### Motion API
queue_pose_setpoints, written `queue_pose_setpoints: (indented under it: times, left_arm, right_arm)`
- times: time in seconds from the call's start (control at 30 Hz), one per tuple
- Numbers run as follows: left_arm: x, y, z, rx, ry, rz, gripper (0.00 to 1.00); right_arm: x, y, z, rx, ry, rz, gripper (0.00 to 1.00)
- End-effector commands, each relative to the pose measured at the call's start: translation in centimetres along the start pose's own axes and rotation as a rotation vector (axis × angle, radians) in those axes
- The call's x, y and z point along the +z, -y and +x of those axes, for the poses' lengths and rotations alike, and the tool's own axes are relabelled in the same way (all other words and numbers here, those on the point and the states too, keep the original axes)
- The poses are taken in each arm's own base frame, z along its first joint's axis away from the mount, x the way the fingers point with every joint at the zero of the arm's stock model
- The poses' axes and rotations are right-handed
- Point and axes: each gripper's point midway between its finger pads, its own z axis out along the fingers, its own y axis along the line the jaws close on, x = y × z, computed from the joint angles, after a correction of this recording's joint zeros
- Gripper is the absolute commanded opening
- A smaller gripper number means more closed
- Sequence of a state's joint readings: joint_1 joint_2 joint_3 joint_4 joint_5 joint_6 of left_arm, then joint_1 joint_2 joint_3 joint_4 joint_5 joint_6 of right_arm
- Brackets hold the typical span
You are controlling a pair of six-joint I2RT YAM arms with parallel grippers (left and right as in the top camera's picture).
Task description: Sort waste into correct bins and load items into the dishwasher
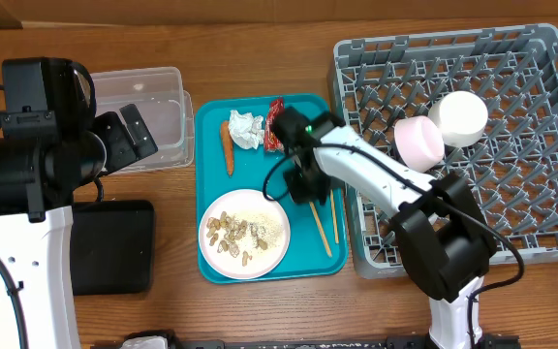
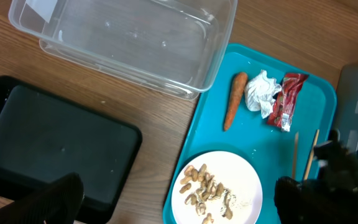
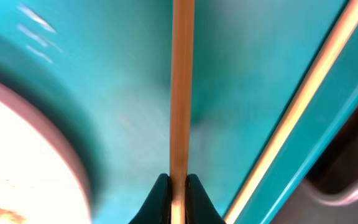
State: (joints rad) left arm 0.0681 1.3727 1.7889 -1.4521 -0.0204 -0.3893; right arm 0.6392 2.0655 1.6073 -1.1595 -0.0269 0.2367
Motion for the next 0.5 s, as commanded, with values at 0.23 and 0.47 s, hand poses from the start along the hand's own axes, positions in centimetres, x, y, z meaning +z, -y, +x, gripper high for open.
queue_pose_setpoints:
  times: [0.23, 0.47]
  left_arm:
    - [-0.1, -0.3, -0.2, 0.011, 0.009, -0.013, 1.00]
    - [-0.1, -0.3, -0.2, 0.012, 0.009, -0.013, 1.00]
  right_arm:
    - [-13.5, 6.5, -5.5, 0.150, 0.381, 0.085, 0.04]
    - [-11.8, 12.5, -6.1, 0.168, 0.362, 0.117, 0.04]
